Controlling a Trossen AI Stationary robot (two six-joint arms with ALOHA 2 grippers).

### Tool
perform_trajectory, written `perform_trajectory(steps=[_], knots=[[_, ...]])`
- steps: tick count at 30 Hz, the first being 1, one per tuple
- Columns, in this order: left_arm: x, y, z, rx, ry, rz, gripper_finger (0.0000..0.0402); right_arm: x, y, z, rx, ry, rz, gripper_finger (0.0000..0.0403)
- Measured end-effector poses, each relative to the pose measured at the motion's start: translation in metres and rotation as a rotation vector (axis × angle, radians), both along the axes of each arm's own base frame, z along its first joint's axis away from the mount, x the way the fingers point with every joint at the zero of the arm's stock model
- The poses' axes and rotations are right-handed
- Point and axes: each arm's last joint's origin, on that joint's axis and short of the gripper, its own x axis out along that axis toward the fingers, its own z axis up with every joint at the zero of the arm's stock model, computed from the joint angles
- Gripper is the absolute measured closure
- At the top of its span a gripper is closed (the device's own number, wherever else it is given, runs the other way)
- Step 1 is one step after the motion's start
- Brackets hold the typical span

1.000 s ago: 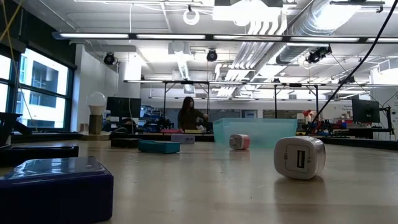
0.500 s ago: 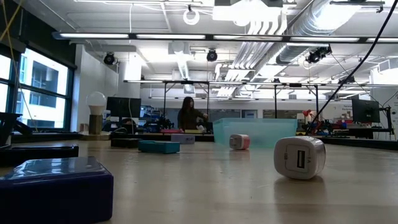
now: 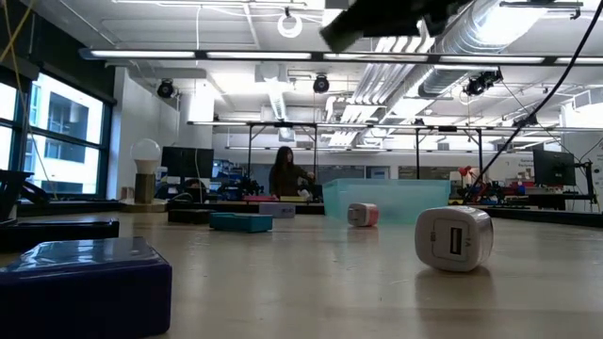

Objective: Pick & Place Office items
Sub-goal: Put the top green charger adapter into the green bin

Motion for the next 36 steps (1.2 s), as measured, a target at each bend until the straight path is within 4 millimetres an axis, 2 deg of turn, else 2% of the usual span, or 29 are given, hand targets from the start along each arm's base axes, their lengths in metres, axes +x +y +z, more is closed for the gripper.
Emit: perform_trajectory(steps=[6,10,17,21,30,36], knots=[[-0.002,-0.002,0.000,0.001,0.002,-0.002,0.0238,0.013,-0.038,-0.005,-0.006,0.051,-0.104,0.0280],[-0.002,-0.002,-0.001,0.012,0.011,-0.002,0.0238,0.019,-0.073,-0.012,0.059,0.124,-0.146,0.0280],[-0.001,-0.002,-0.006,0.044,0.046,-0.002,0.0238,0.012,-0.143,-0.028,0.215,0.262,-0.349,0.0280],[-0.001,-0.002,-0.007,0.053,0.053,-0.002,0.0238,0.003,-0.176,-0.033,0.293,0.306,-0.467,0.0280],[-0.001,-0.002,-0.007,0.053,0.053,0.002,0.0238,-0.017,-0.228,-0.044,0.515,0.434,-0.510,0.0280],[-0.001,-0.002,-0.007,0.052,0.053,0.001,0.0238,-0.031,-0.250,-0.050,0.674,0.502,-0.500,0.0279]])
